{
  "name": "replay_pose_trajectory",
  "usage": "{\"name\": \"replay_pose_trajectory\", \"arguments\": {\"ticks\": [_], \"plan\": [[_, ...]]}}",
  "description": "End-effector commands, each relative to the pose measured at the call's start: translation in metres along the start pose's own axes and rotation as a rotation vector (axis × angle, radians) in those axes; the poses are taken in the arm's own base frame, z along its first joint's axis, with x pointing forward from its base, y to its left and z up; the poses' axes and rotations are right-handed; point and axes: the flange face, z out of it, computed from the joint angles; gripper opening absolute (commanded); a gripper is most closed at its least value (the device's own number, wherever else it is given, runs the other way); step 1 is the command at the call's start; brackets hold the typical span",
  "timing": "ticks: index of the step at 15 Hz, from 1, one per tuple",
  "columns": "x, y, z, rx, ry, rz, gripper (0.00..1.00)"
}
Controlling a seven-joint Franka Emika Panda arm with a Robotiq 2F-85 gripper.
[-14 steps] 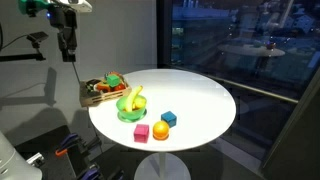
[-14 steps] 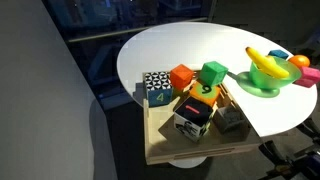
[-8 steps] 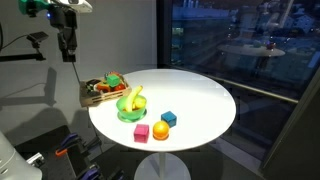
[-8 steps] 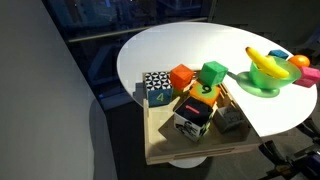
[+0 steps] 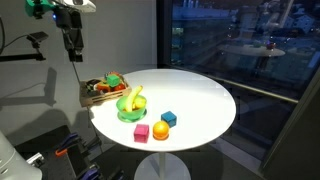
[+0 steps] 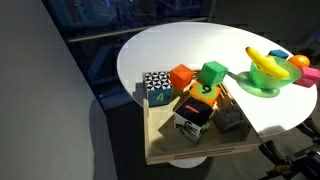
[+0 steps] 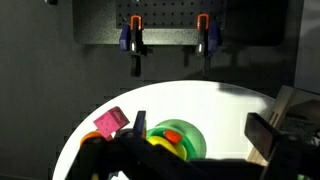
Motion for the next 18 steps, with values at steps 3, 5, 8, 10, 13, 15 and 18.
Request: {"name": "replay_pose_trajectory", "arguments": {"ticks": [3,5,8,10,13,15,18], "plan": [[0.027,0.004,-0.003,0.051,0.058,-0.001,1.00],[0.041,0.003,0.000,0.066,0.071,0.000,1.00],[0.063,0.002,0.005,0.081,0.084,-0.007,1.00],[0.077,0.000,0.010,0.088,0.091,-0.027,1.00],[0.098,-0.002,0.016,0.091,0.101,-0.079,1.00],[0.111,-0.001,0.021,0.090,0.106,-0.110,1.00],[0.129,0.002,0.029,0.080,0.110,-0.163,1.00]]}}
